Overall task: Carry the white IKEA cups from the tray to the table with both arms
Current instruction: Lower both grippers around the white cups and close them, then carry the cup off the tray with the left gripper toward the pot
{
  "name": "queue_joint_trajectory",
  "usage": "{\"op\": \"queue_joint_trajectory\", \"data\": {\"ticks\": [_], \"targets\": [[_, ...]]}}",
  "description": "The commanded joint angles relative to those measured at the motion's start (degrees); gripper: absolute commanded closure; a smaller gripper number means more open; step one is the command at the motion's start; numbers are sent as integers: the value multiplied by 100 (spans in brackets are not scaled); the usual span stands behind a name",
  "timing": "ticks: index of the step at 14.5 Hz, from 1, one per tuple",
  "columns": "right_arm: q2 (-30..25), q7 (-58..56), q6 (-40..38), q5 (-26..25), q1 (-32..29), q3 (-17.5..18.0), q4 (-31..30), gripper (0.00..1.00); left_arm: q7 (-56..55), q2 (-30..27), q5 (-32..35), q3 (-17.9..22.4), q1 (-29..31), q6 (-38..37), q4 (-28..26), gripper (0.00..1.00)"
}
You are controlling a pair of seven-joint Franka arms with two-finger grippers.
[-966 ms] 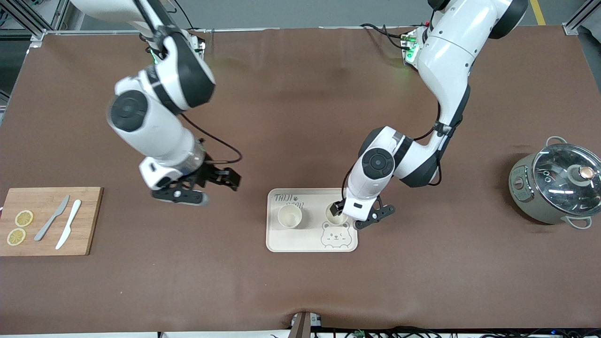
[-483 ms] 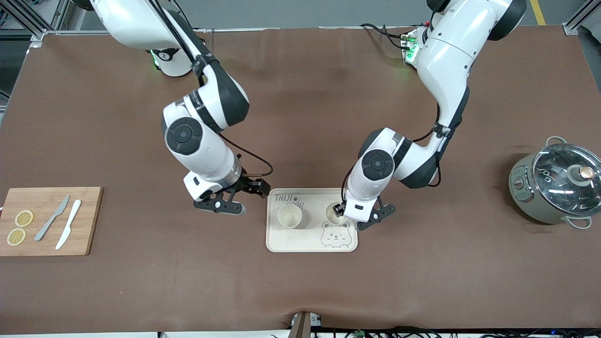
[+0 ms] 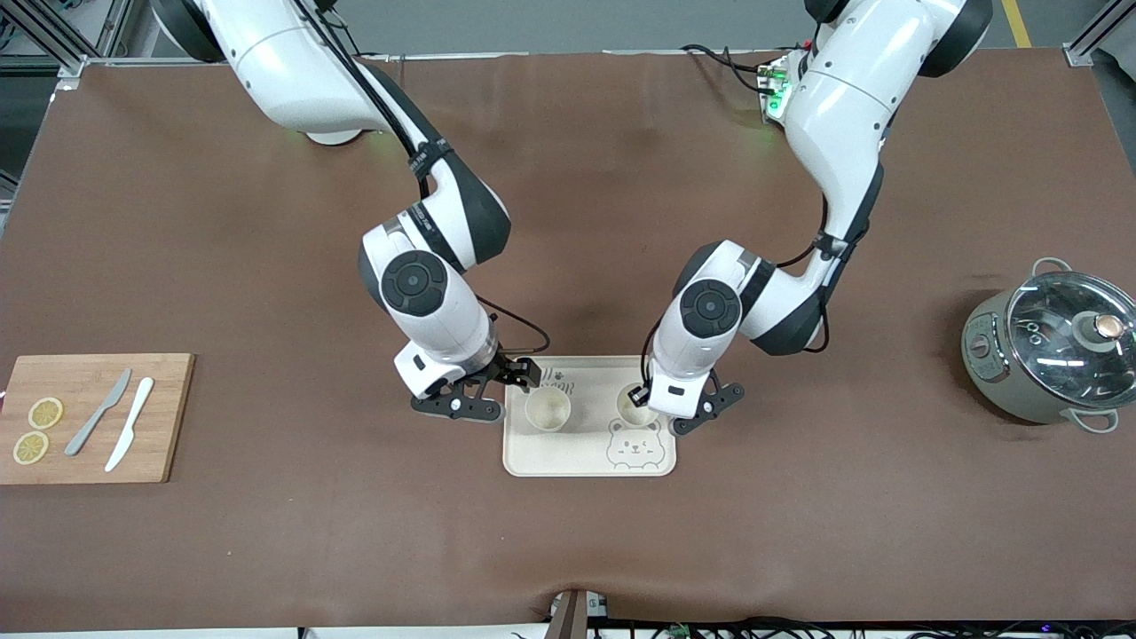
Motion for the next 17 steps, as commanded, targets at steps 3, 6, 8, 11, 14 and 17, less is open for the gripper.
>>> {"op": "queue_joint_trajectory", "data": {"ticks": [3,6,8,11,14,17], "targets": [[482,122,188,-131,93,-61,438,0,-170,-102,117,36,-6,-5,152,100],[676,113,469,-148,93,-69,474,0,-118,-401,134,36,222,-145,135,100],[790,122,584,-245,101,-69,491,0,-39,-586,108,1,389,-557,126,100],[948,122,768,-263,163,-69,518,0,444,-823,-6,-60,688,-1137,91,100],[1054,131,813,-263,259,-113,526,0,1190,-964,-261,-69,1021,-1699,82,100],[1133,131,900,-263,312,-113,535,0,1849,-1069,-340,-78,1487,-2148,73,100]]}}
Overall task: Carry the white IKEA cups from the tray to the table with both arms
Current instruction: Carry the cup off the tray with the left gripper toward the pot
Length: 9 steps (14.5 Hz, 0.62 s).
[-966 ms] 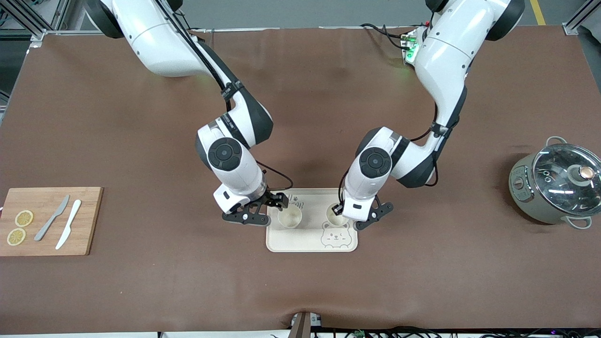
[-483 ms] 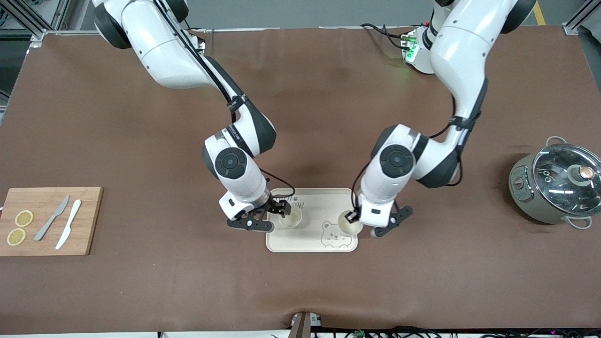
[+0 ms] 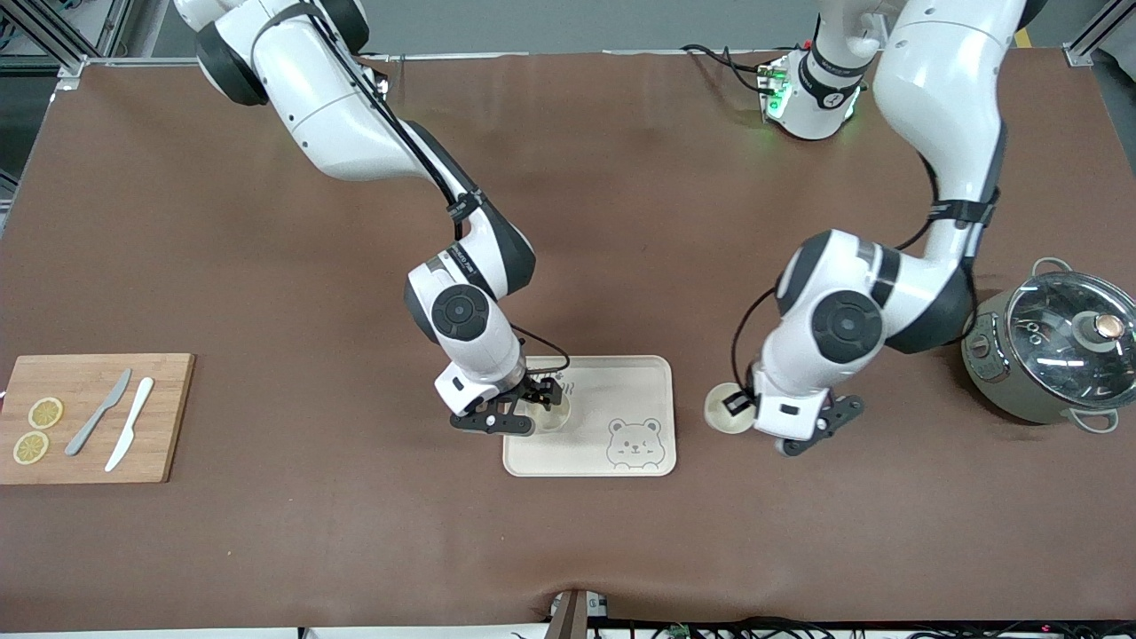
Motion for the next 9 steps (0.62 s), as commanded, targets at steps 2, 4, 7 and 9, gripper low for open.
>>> {"op": "queue_joint_trajectory", "data": {"ticks": [2,4,7,9], "targets": [[181,117,20,-84,89,-74,260,0,750,-220,-174,-82,695,-364,-180,100],[181,117,29,-84,89,-74,269,0,917,-203,-227,-74,1011,-364,-224,100],[181,126,55,-84,116,-65,269,23,1541,-142,-210,-65,1504,-346,-250,100],[190,135,73,-84,124,-65,269,36,1761,-89,-157,-65,1741,-302,-250,100]]}}
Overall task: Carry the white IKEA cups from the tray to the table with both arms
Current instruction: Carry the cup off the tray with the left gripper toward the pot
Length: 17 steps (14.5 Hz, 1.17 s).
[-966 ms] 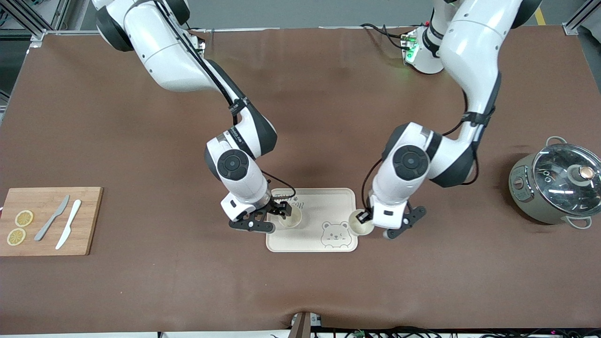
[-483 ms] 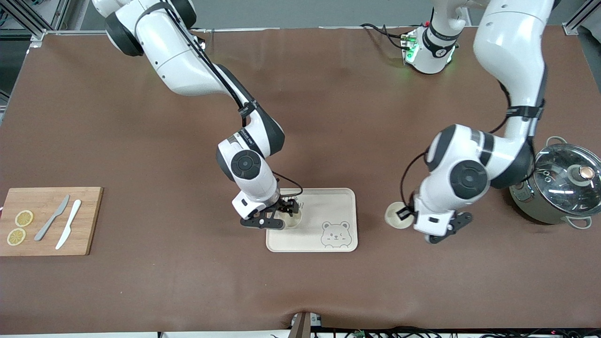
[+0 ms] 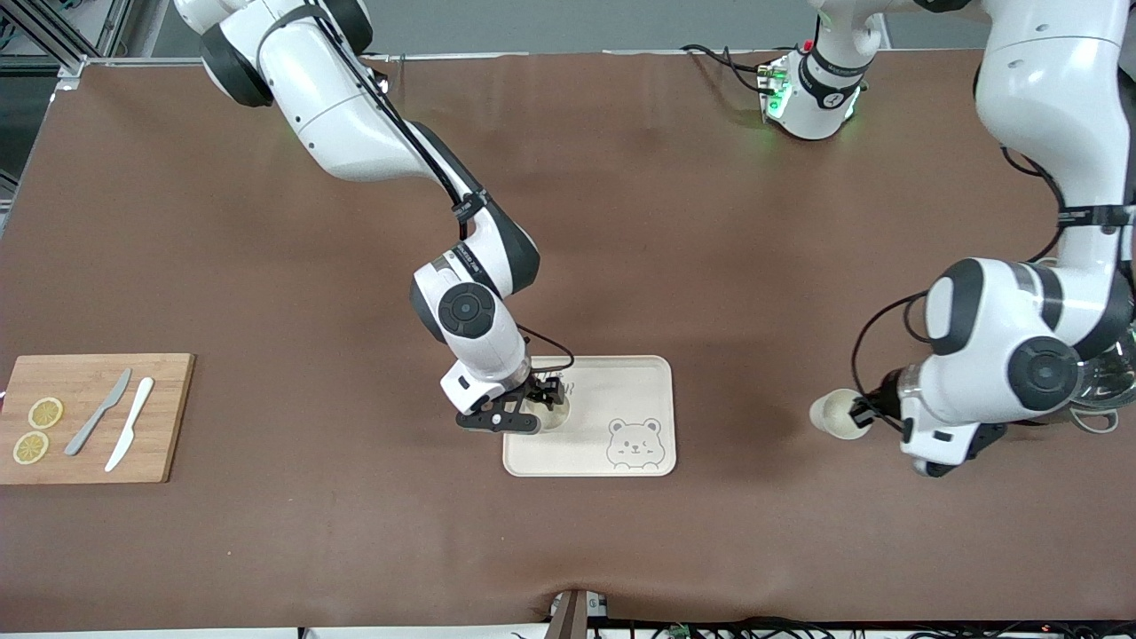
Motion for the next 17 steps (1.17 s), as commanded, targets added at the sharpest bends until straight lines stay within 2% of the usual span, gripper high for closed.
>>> {"op": "queue_joint_trajectory", "data": {"ticks": [1,5,6,8,10,17], "targets": [[152,134,7,-83,70,-39,236,41,340,-32,-23,-58,295,50,-87,100],[178,134,95,-74,79,-39,227,71,517,214,213,-5,549,374,-87,100],[187,151,174,-65,105,-39,201,74,534,284,275,-5,646,419,-79,100],[187,282,288,-74,149,-39,175,90,692,381,372,-5,743,532,-87,100],[187,318,289,-74,149,-39,175,100,693,443,390,-5,875,665,-79,100],[-66,275,105,-22,123,-31,183,100,657,601,381,-5,884,928,-96,100]]}}
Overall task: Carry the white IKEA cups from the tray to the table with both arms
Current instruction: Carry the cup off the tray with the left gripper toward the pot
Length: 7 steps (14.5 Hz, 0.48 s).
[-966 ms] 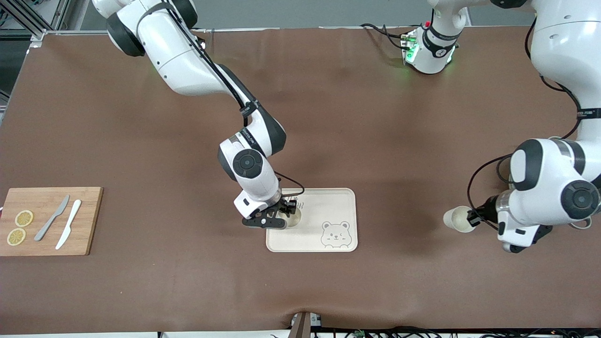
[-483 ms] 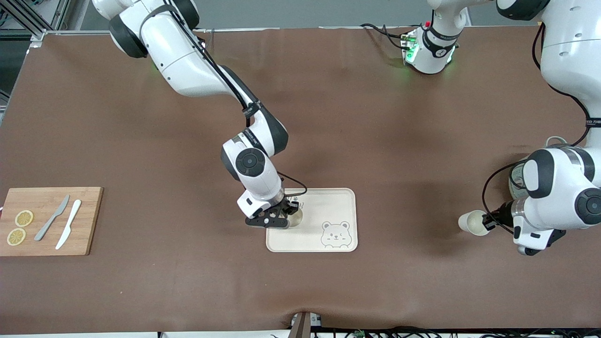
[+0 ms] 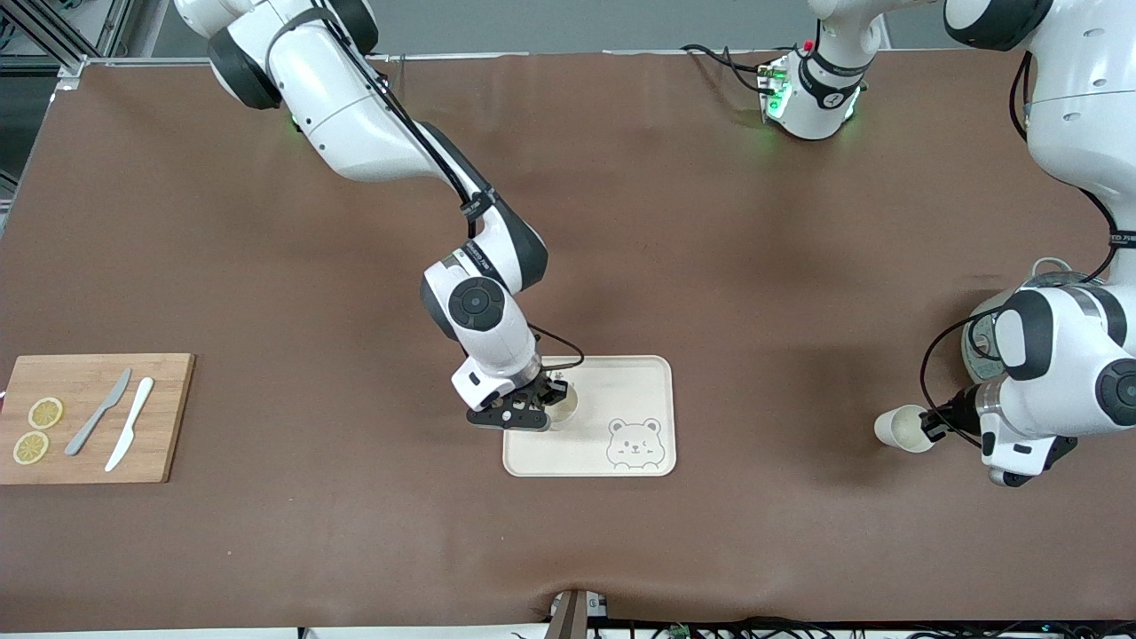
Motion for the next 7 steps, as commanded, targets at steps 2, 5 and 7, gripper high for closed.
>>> {"op": "queue_joint_trajectory", "data": {"ticks": [2,5,7], "targets": [[-375,69,-691,31,-97,-20,92,100,-18,78,117,-26,15,138,-24,100],[-972,-341,-1667,49,-352,15,23,100,17,131,118,-26,24,174,-16,100],[-1533,-1017,-1863,93,-685,24,-484,100,52,140,118,-26,24,174,-16,68]]}}
